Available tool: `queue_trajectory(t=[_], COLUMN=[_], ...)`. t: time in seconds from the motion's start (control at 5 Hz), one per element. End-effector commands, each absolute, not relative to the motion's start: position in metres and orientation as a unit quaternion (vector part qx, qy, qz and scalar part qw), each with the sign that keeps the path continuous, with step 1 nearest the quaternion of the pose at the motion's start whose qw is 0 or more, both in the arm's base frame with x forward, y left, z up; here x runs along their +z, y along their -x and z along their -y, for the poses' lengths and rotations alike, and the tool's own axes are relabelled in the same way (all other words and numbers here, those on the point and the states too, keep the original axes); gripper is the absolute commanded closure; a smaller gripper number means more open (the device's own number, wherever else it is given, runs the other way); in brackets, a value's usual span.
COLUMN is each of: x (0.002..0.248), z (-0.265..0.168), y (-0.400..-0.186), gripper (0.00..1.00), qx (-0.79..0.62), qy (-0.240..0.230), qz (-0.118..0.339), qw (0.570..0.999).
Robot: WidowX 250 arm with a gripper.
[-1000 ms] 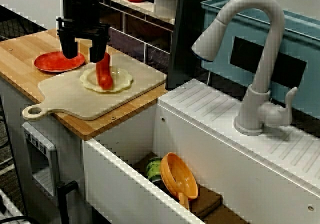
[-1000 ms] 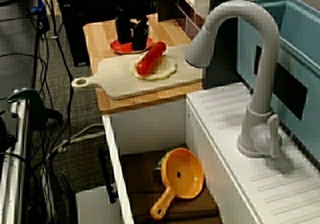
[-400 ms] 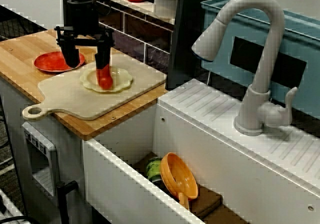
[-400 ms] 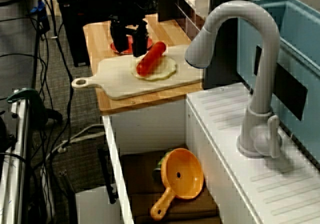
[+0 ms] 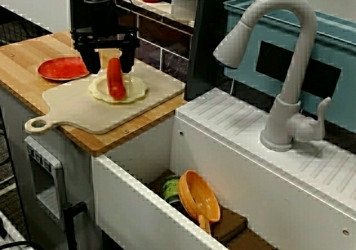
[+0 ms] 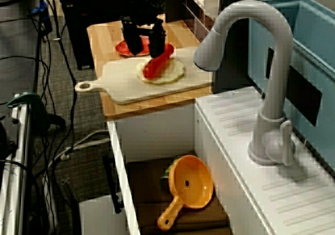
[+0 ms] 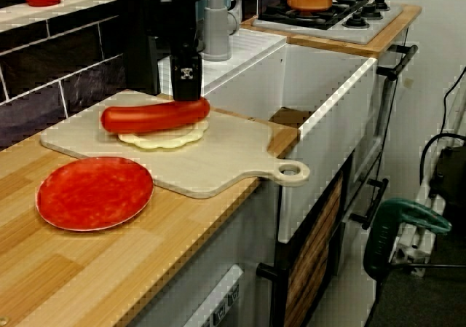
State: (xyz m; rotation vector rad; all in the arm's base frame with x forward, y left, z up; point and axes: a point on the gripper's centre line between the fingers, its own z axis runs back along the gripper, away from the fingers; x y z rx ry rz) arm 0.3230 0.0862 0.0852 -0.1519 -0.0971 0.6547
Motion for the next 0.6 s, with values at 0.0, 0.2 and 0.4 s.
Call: queue_trajectory(t=[0.0,0.2,0.4], x=[0.1005,0.0957,0.0917], z=[-0.0891,-0.0914,-0.0938], y=[-0.3346,-0.3359,-0.3376], gripper=[0.00,0.00,0.00], qx=[0.316,0.316,0.322], qy=[0.064,0.054,0.056], qz=[0.103,0.106,0.102], qw=[0.941,0.941,0.939])
